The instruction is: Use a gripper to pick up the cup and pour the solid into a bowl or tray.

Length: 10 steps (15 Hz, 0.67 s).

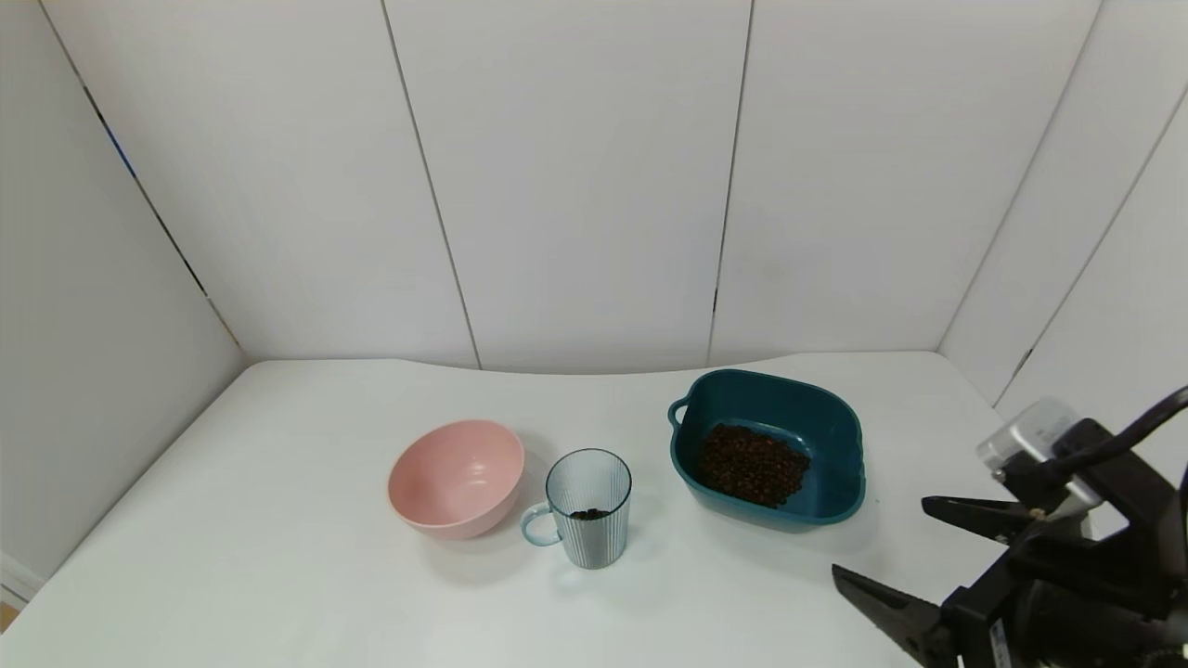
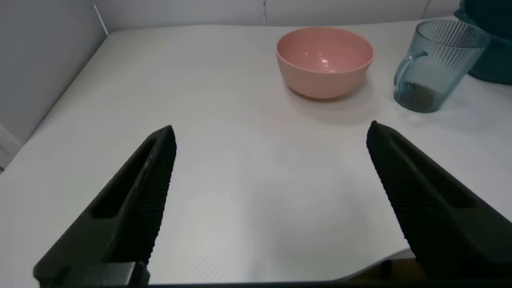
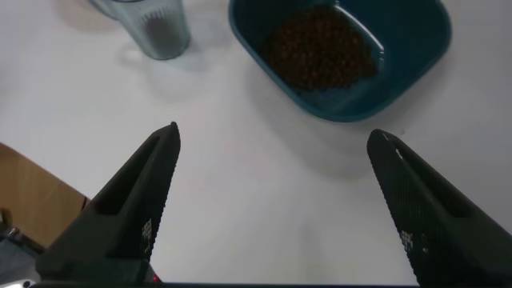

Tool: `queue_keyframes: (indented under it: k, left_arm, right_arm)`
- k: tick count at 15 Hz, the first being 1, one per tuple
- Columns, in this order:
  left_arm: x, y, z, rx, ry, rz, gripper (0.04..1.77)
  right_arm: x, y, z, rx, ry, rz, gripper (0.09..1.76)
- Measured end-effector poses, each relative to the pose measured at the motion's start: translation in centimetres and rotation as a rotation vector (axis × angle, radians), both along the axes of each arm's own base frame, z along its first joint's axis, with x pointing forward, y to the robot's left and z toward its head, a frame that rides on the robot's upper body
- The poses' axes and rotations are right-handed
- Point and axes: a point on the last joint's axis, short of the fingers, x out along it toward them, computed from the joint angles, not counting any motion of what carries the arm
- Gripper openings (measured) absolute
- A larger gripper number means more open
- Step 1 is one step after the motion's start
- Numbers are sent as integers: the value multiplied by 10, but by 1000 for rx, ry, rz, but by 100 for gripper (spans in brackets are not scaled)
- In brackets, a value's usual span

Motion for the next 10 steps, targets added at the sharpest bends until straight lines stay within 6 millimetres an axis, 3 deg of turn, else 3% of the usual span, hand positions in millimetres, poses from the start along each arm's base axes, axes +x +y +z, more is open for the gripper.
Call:
queue_keyframes:
  k: [5, 10]
  left_arm:
    - [0, 0, 0, 0, 0, 0, 172]
    - [0, 0, 0, 0, 0, 0, 172]
  right_arm:
    - [-20, -54, 15, -7, -40, -243, 170]
    - [-65, -96, 26, 19, -119, -446, 170]
